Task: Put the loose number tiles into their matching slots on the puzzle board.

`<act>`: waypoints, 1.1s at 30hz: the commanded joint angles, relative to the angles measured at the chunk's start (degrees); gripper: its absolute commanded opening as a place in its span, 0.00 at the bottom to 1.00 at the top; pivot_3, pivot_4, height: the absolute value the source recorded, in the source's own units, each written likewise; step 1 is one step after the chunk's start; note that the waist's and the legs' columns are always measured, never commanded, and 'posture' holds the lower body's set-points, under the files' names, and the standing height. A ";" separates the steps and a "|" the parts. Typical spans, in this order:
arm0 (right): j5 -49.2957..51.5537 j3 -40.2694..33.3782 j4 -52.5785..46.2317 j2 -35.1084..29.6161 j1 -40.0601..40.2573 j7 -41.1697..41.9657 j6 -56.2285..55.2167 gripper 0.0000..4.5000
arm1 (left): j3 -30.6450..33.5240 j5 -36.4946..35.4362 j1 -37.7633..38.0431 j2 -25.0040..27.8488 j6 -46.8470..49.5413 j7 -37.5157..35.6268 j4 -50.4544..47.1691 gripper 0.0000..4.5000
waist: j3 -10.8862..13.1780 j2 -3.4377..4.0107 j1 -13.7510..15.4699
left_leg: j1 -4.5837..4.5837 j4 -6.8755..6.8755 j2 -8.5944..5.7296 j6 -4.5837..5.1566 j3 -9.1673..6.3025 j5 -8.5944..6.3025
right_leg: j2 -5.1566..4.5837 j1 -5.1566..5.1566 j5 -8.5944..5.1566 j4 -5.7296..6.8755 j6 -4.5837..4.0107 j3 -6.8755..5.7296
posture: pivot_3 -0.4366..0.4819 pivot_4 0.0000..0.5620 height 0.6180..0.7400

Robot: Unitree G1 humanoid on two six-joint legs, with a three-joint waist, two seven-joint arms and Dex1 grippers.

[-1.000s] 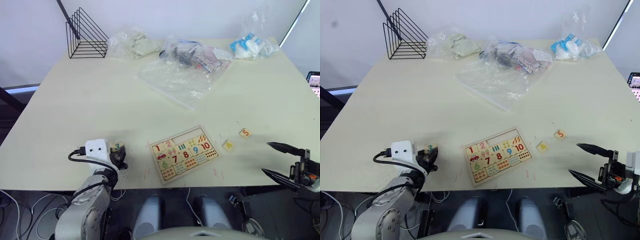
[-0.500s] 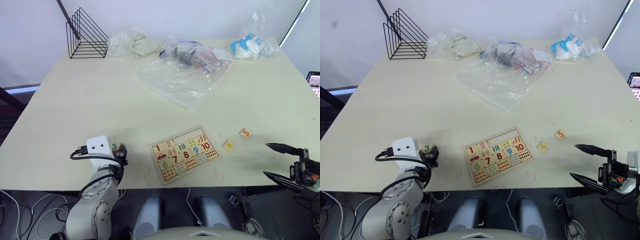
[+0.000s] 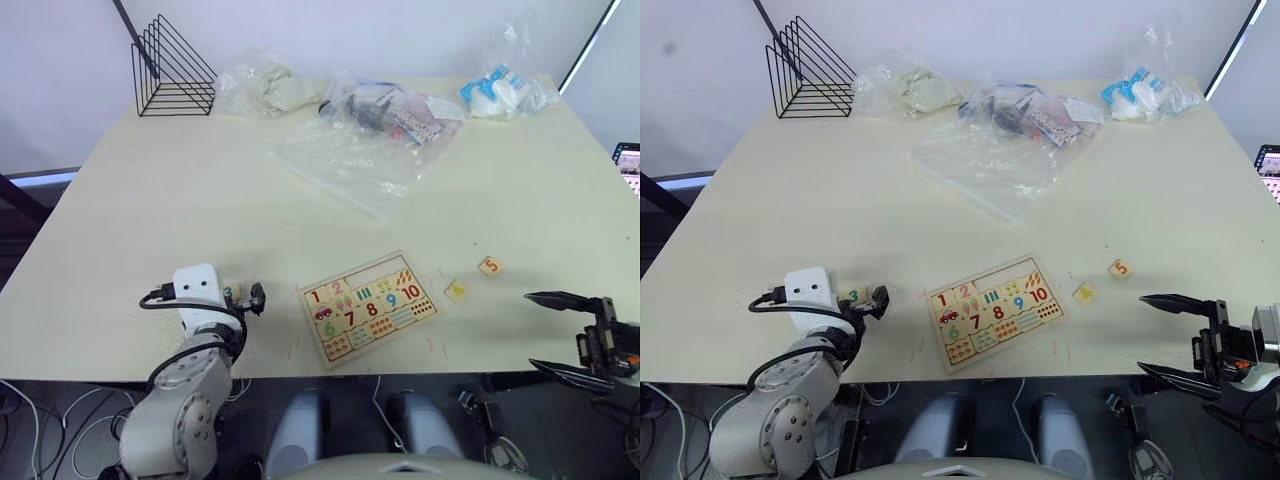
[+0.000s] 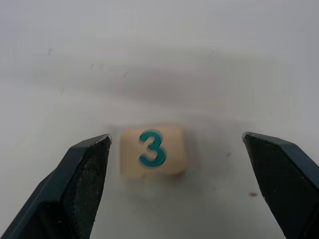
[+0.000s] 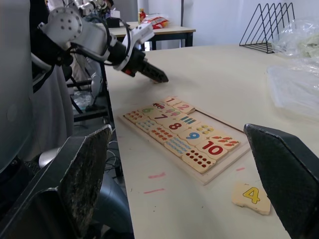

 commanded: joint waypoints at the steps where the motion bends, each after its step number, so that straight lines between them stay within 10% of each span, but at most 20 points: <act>1: 1.16 -0.21 -0.90 -0.70 -0.01 0.33 -1.36 1.00 | 2.13 -3.17 0.84 2.72 -0.95 -5.33 -4.73 1.00 | 0.00 -0.01 0.00 | 0.00 0.00 0.00 0.00 -0.01 0.00 | -0.01 0.00 0.00 0.00 0.00 0.01 | 0.48 0.27 1.00; 17: -0.53 -0.98 -1.09 3.07 -1.47 0.33 -1.16 1.00 | 9.94 -13.00 8.03 29.29 -40.78 -52.12 24.97 1.00 | 0.02 0.04 0.09 | 0.04 -0.03 0.07 0.00 0.10 0.00 | -0.02 -0.02 -0.15 -0.04 -0.27 0.01 | 0.48 0.27 1.00; 33: -3.71 -1.76 -0.79 5.45 -3.44 0.33 -0.25 1.00 | -4.91 -6.58 -17.35 49.83 -85.14 -95.95 83.17 1.00 | 0.05 0.03 0.60 | -0.04 -0.03 0.10 0.01 0.32 0.00 | 0.00 -0.11 -0.01 -0.03 -0.02 -0.01 | 0.48 0.27 1.00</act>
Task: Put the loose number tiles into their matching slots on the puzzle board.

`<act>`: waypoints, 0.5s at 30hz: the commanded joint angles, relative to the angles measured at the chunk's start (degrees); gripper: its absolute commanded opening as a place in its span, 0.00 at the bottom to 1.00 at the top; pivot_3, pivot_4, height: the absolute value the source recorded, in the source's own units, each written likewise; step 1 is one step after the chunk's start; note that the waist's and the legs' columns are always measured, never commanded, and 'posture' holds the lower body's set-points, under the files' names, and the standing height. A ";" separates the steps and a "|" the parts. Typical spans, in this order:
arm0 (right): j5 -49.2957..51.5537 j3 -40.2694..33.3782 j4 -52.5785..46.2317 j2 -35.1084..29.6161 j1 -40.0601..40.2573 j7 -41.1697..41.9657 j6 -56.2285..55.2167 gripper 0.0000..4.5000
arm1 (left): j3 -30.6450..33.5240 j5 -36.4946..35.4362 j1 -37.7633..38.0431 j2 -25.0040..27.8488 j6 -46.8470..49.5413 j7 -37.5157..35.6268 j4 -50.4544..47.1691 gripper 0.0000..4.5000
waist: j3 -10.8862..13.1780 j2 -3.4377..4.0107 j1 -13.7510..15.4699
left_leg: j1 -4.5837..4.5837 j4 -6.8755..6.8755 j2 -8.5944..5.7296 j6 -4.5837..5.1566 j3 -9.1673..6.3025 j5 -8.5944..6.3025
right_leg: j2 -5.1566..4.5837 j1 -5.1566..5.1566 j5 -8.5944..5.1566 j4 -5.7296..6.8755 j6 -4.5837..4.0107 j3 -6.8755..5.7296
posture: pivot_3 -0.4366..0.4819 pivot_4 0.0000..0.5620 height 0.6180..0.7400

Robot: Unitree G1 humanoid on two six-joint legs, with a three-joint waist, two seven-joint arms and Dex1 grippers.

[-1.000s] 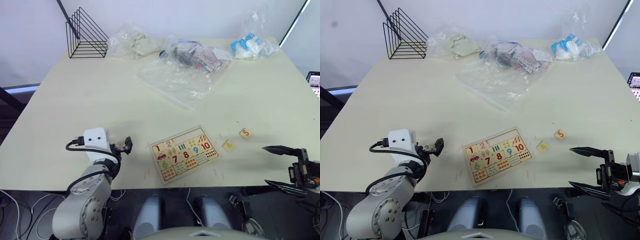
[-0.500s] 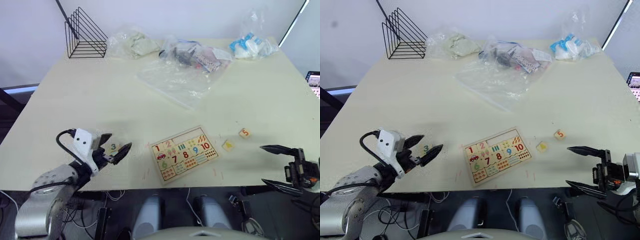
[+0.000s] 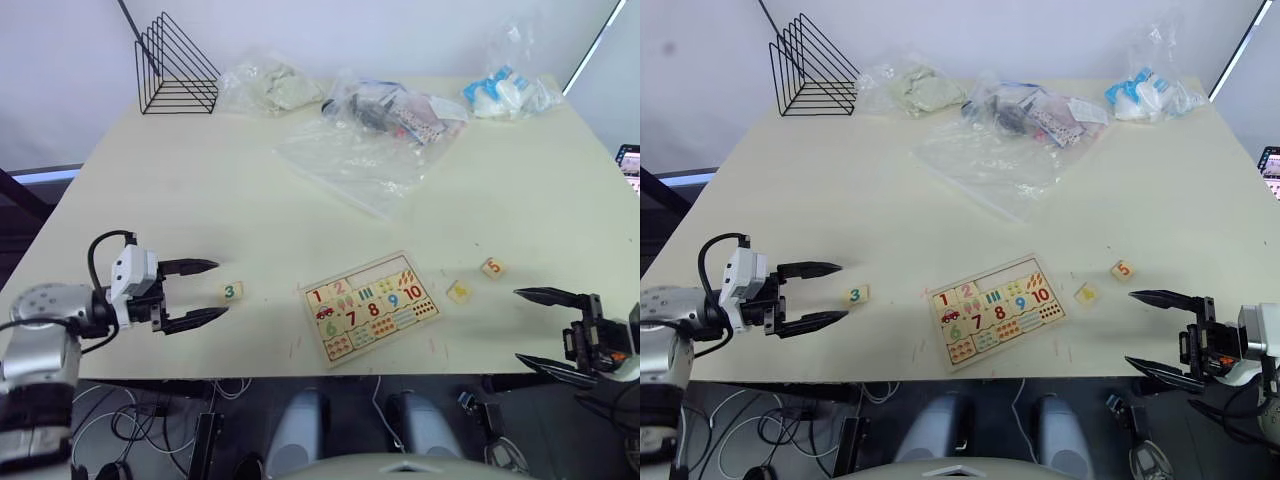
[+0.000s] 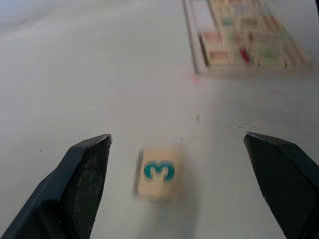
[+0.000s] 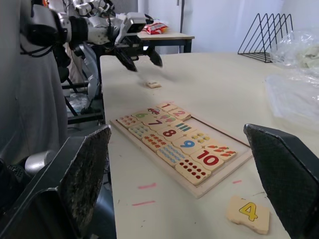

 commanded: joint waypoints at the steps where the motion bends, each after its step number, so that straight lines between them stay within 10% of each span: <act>1: 0.16 -1.66 -0.79 0.08 -0.67 0.31 0.04 1.00 | -5.22 0.23 -5.49 2.15 -5.77 -2.16 7.07 1.00 | 0.00 0.00 0.04 | 0.00 0.00 0.02 0.00 -0.01 0.00 | -0.01 0.00 0.00 0.00 0.01 0.01 | 0.48 0.27 1.00; 15: -0.98 -4.00 -1.75 1.31 0.10 0.27 -0.01 1.00 | -22.71 -0.06 -20.33 2.49 -17.52 -2.16 26.96 1.00 | 0.03 -0.07 -0.37 | -0.05 0.04 -0.01 0.00 -0.09 0.00 | 0.05 0.00 0.02 0.09 0.01 -0.09 | 0.48 0.27 1.00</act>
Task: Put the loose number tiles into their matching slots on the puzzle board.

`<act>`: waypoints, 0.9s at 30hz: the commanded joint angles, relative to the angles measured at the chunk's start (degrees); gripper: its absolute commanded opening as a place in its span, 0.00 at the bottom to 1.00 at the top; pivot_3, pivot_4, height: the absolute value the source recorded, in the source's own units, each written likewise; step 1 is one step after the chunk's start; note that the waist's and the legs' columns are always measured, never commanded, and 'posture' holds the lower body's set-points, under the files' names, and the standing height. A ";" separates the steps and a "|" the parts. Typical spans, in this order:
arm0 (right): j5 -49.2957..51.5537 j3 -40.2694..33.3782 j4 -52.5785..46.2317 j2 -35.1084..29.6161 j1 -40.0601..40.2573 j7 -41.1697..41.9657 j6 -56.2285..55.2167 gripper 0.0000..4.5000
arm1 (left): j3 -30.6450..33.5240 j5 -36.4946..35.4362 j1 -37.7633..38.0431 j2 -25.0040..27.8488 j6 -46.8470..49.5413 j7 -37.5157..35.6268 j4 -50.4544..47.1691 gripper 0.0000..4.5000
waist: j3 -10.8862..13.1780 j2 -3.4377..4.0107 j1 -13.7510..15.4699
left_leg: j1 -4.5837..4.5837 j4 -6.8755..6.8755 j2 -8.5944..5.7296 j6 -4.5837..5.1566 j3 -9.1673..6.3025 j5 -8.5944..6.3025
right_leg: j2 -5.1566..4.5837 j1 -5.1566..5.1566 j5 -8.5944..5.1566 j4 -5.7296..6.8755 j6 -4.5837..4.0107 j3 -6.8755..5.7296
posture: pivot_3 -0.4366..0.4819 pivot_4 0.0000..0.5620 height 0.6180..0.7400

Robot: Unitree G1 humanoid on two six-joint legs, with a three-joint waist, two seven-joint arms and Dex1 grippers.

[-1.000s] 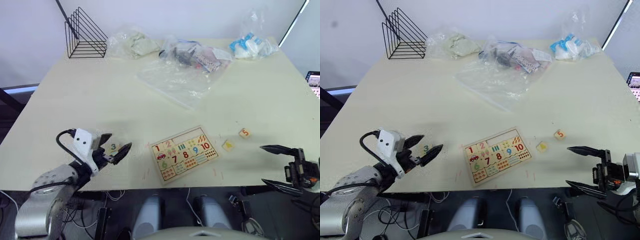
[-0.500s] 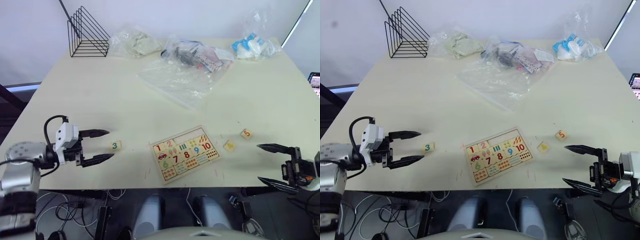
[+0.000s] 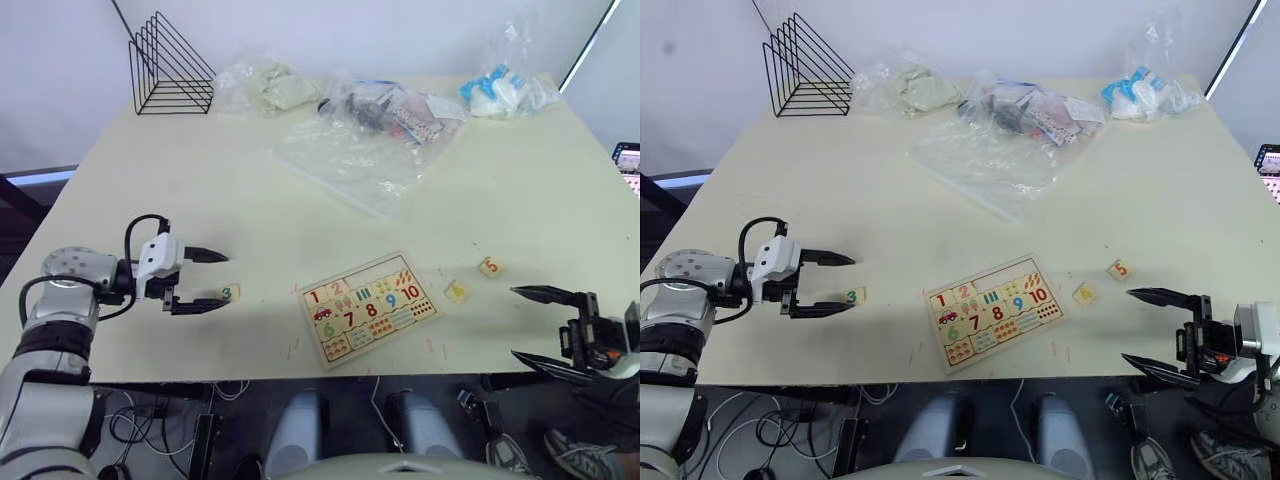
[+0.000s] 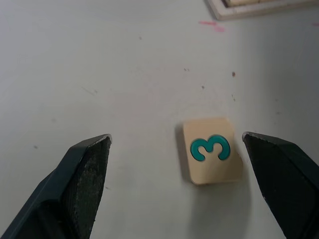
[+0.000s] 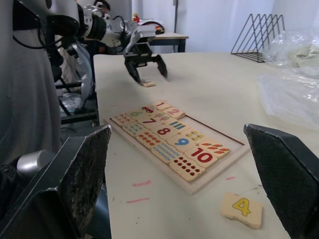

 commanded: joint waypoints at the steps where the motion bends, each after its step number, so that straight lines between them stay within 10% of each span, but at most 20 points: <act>1: 0.09 -2.26 -1.83 0.14 0.32 0.28 -0.03 1.00 | -1.41 -1.87 -0.80 1.30 -1.41 -1.82 0.91 1.00 | 0.01 -0.02 0.01 | 0.00 0.00 0.00 0.00 -0.01 0.00 | 0.00 0.00 0.00 0.00 0.00 -0.01 | 0.48 0.27 1.00; 10: -0.23 -2.55 -1.30 -0.05 -0.27 0.31 -0.02 1.00 | -4.35 -3.21 -1.60 1.60 -0.62 -1.82 2.02 1.00 | 0.01 -0.02 0.06 | 0.00 0.01 0.00 0.00 -0.01 0.00 | -0.01 0.00 0.00 0.01 0.00 0.00 | 0.48 0.27 1.00; 19: -0.21 -2.42 -0.80 -0.49 -0.47 0.31 -0.14 1.00 | -7.78 -8.01 1.70 3.75 0.97 -1.82 -1.84 0.21 | 0.00 0.00 0.02 | 0.01 0.00 0.01 0.00 -0.01 0.00 | -0.01 0.00 0.00 0.02 0.00 0.01 | 0.48 0.27 1.00; 27: -0.53 -2.15 -0.61 -0.18 -0.86 0.31 -0.13 1.00 | -7.36 -10.81 3.58 5.79 3.05 -1.82 -5.24 0.21 | 0.01 0.00 0.03 | 0.02 0.00 0.01 0.00 -0.01 0.00 | 0.00 0.00 0.00 0.02 0.00 0.01 | 0.48 0.27 1.00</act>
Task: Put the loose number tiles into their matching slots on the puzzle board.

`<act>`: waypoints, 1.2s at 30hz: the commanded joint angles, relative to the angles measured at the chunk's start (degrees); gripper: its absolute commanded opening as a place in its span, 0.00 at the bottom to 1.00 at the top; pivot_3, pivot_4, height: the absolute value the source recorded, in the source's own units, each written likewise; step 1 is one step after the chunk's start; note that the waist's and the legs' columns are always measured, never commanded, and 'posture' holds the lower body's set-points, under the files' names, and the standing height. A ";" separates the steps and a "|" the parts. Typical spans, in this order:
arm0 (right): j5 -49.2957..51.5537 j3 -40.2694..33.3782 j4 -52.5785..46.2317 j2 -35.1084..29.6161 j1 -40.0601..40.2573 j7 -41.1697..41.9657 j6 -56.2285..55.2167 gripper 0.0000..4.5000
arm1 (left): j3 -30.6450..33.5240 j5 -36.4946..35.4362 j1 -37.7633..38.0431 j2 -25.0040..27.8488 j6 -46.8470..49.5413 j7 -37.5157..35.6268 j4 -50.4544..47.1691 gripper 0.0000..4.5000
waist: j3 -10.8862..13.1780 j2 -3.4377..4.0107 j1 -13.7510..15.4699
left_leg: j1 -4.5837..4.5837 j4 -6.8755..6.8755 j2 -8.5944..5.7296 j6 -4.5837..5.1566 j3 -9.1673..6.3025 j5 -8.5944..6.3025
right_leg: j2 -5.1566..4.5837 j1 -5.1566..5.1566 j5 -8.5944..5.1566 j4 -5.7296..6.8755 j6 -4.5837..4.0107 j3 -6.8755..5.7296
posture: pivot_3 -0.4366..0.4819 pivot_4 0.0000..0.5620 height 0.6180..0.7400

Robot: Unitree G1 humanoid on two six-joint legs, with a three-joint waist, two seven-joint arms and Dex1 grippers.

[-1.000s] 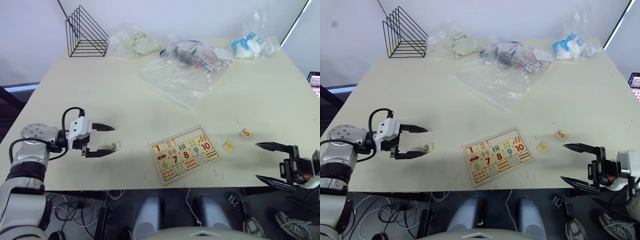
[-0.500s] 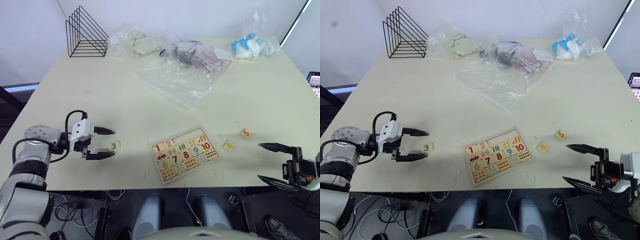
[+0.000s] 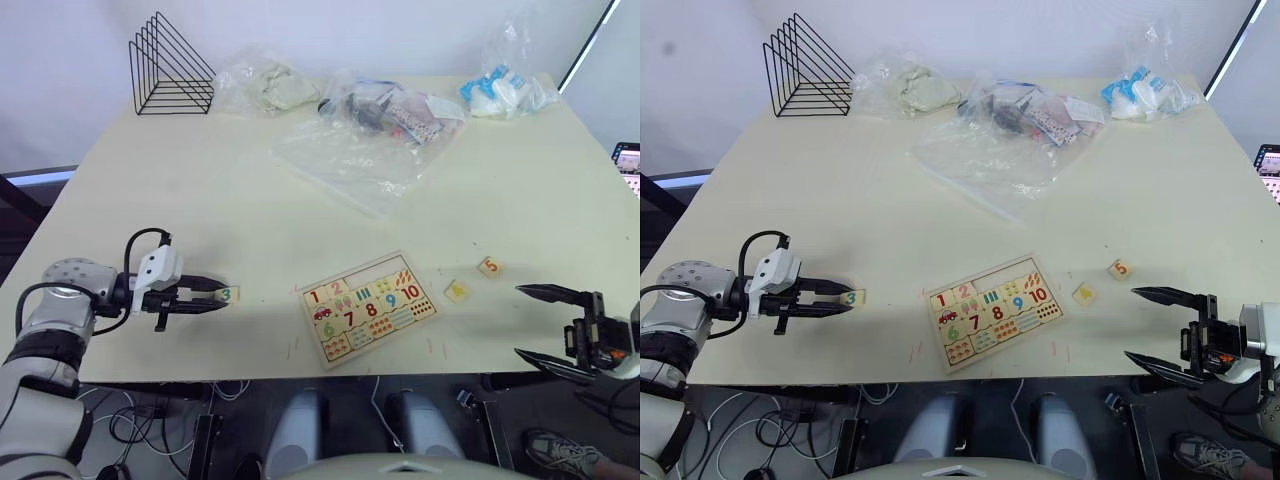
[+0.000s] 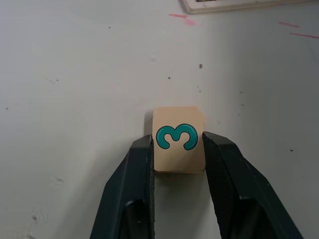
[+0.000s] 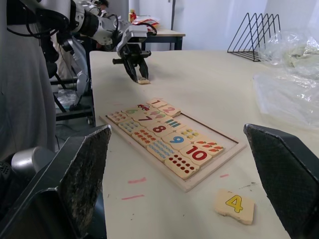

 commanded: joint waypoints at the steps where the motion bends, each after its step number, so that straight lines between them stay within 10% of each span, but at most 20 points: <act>1: 0.46 -1.74 -0.65 -0.24 -0.20 0.30 -0.12 1.00 | 1.52 -2.07 1.33 2.03 2.78 -1.76 -3.58 0.21 | 0.00 0.00 -0.01 | 0.00 0.00 0.00 0.00 0.01 0.00 | 0.00 0.00 0.00 0.00 0.00 0.00 | 0.48 0.27 1.00; 17: -0.56 -4.14 -1.34 2.53 2.03 -0.78 -0.93 1.00 | 15.56 -4.56 11.00 3.30 35.13 9.79 -45.43 0.21 | 0.03 0.03 0.47 | 0.00 0.00 0.03 0.00 0.00 0.00 | 0.00 0.01 -0.01 -0.01 0.01 0.02 | 0.48 0.27 1.00; 36: -1.42 -4.79 -11.26 7.59 8.36 -9.70 -0.24 1.00 | 6.65 4.01 -3.96 -6.09 64.03 29.31 -67.26 0.21 | 0.05 0.04 0.64 | -0.01 0.01 -0.03 0.00 0.00 0.00 | 0.03 0.02 -0.01 -0.02 0.02 0.07 | 0.48 0.27 1.00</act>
